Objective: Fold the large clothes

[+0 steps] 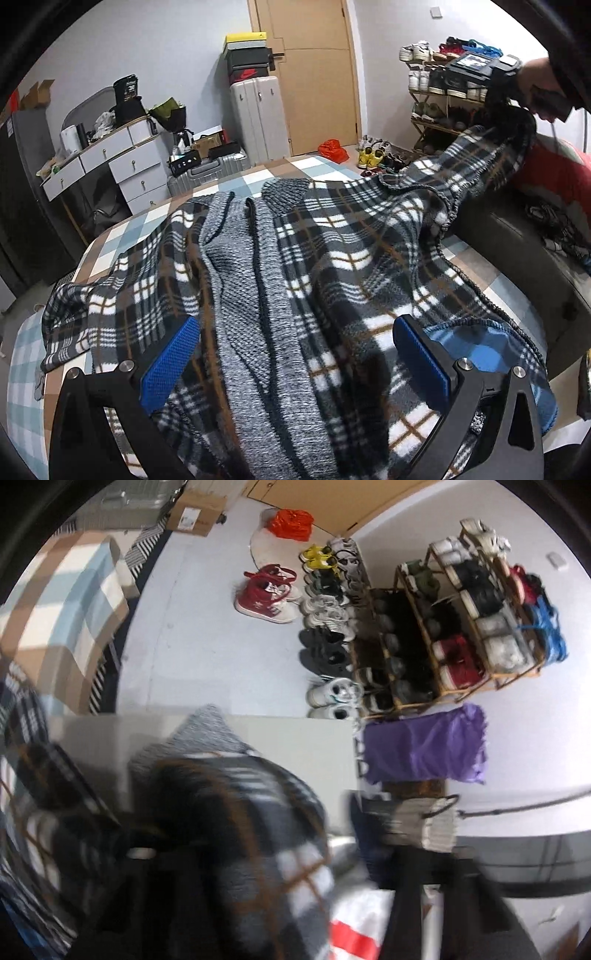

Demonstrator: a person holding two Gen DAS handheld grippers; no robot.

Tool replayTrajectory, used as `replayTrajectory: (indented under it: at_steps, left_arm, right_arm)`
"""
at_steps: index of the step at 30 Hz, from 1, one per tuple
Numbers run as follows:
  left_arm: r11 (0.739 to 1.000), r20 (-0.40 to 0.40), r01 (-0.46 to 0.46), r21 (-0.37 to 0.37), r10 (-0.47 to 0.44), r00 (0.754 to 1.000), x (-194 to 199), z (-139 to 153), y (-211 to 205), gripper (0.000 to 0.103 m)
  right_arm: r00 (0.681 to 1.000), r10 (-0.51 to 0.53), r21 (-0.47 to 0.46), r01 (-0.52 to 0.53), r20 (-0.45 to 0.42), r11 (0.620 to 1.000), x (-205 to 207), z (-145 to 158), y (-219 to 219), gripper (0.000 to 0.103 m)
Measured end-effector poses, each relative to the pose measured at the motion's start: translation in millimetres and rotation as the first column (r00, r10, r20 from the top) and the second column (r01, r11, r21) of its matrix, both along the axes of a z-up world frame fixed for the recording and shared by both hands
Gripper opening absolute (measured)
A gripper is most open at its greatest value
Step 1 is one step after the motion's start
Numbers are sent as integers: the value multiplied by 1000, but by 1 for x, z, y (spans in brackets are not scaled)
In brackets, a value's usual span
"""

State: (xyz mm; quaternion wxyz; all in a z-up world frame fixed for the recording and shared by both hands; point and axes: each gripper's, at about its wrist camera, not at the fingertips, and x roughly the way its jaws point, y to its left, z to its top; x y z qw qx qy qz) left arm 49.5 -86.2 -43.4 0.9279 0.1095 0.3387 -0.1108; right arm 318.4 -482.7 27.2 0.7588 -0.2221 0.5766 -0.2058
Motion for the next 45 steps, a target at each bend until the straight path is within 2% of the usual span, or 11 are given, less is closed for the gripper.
replayTrajectory:
  at_steps: [5,13,17,23,28,30,33,35,37,38,45]
  left_arm:
    - [1000,-4,20,23,-20,1000,-3,-3,-5,102]
    - [999,32,31,17,-32,999,-9,5,-6,102]
    - [999,45,35,14,-35,998,-11,7,-7,102]
    - [999,60,33,-2,-33,998,-16,10,0,102]
    - [999,34,40,-17,-39,999,-16,6,-2,102]
    - [999,32,42,-10,-42,999,-16,5,-5,102]
    - [999,42,46,5,-46,998,-19,5,-7,102]
    - [999,48,48,14,-49,998,-21,5,-8,102]
    - [998,52,50,23,-52,997,-21,4,-9,102]
    - [998,52,52,26,-53,997,-21,4,-9,102]
    - [998,49,58,25,-59,997,-21,3,-11,102]
  right_arm:
    - [970,-140,249,88,199,964,-3,40,-21,9]
    - [782,-383,618,-4,492,786,-72,118,-83,9]
    - [684,-521,761,-80,511,643,-116,124,-110,9]
    - [655,-558,810,-146,509,568,-180,105,-110,9]
    - [755,-522,760,50,396,648,-208,73,-112,9]
    - [805,-481,677,139,348,723,-205,68,-105,11]
    - [906,-267,370,137,327,919,-196,75,-68,15]
    - [938,-169,223,102,303,969,-191,80,-47,25]
    - [958,-96,76,78,271,994,-187,84,-31,74]
    - [960,-59,-23,68,273,997,-186,88,-24,86]
    - [972,163,-310,-104,171,945,-158,84,17,90]
